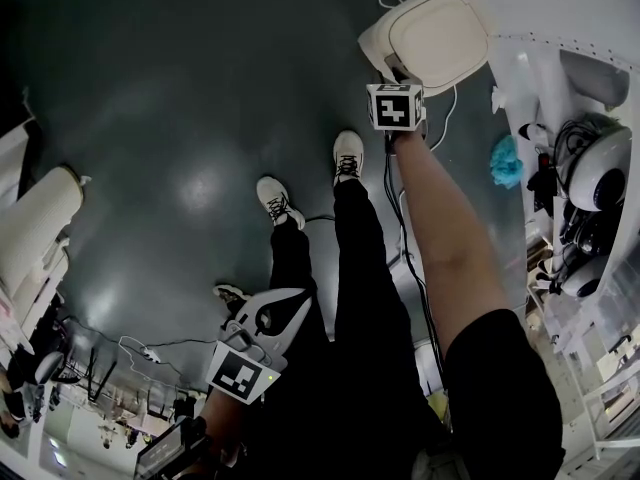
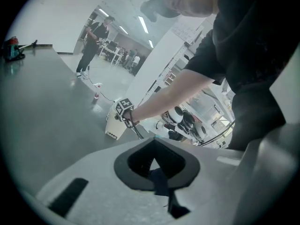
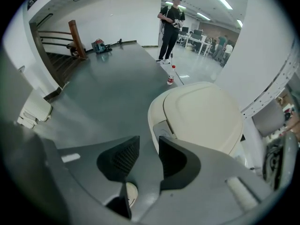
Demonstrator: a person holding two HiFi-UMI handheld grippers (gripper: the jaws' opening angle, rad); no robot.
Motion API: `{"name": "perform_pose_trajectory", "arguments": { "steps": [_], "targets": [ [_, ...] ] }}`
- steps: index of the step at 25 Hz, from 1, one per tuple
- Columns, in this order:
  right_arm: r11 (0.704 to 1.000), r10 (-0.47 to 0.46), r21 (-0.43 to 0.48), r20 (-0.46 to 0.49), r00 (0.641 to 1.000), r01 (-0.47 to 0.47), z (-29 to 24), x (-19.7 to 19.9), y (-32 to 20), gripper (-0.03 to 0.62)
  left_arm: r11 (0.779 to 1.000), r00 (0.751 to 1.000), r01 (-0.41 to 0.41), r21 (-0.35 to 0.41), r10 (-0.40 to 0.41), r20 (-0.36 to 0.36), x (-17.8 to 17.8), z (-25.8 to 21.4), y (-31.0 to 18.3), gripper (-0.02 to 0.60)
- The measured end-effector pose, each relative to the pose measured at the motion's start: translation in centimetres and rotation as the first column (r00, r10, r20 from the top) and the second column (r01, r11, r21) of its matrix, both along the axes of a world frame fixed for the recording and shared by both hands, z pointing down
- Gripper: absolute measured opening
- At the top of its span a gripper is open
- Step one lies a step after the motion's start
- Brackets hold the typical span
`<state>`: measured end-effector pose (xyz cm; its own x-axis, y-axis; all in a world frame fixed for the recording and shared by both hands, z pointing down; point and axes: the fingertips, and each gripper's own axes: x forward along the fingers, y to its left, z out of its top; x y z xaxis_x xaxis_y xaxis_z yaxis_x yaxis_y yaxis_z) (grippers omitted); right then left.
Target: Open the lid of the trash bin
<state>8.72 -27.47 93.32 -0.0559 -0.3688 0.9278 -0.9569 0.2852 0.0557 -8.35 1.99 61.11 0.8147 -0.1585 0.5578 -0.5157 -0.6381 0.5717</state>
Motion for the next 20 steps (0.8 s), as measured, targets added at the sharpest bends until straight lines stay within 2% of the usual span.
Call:
{"name": "perform_pose_trajectory", "arguments": {
  "steps": [2, 8, 13, 20],
  "targets": [
    [1.0, -0.004, 0.008, -0.03, 1.0, 0.005, 0.14, -0.09, 0.11, 0.144, 1.0, 1.0, 0.005, 0.0, -0.005, -0.002, -0.14, 0.02, -0.19, 0.0],
    [0.998, 0.058, 0.037, -0.068, 0.996, -0.055, 0.37, 0.12, -0.07, 0.129, 1.0, 1.0, 0.017, -0.001, -0.017, -0.008, -0.36, 0.34, -0.46, 0.0],
    [0.994, 0.095, 0.053, -0.069, 0.993, -0.091, 0.42, 0.08, -0.17, 0.129, 1.0, 1.0, 0.017, -0.011, -0.017, -0.009, -0.32, 0.5, -0.38, 0.0],
    [0.993, 0.092, 0.083, -0.075, 0.993, -0.086, 0.49, 0.07, -0.16, 0.118, 1.0, 1.0, 0.023, -0.009, -0.023, -0.009, -0.36, 0.66, -0.35, 0.0]
  ]
}}
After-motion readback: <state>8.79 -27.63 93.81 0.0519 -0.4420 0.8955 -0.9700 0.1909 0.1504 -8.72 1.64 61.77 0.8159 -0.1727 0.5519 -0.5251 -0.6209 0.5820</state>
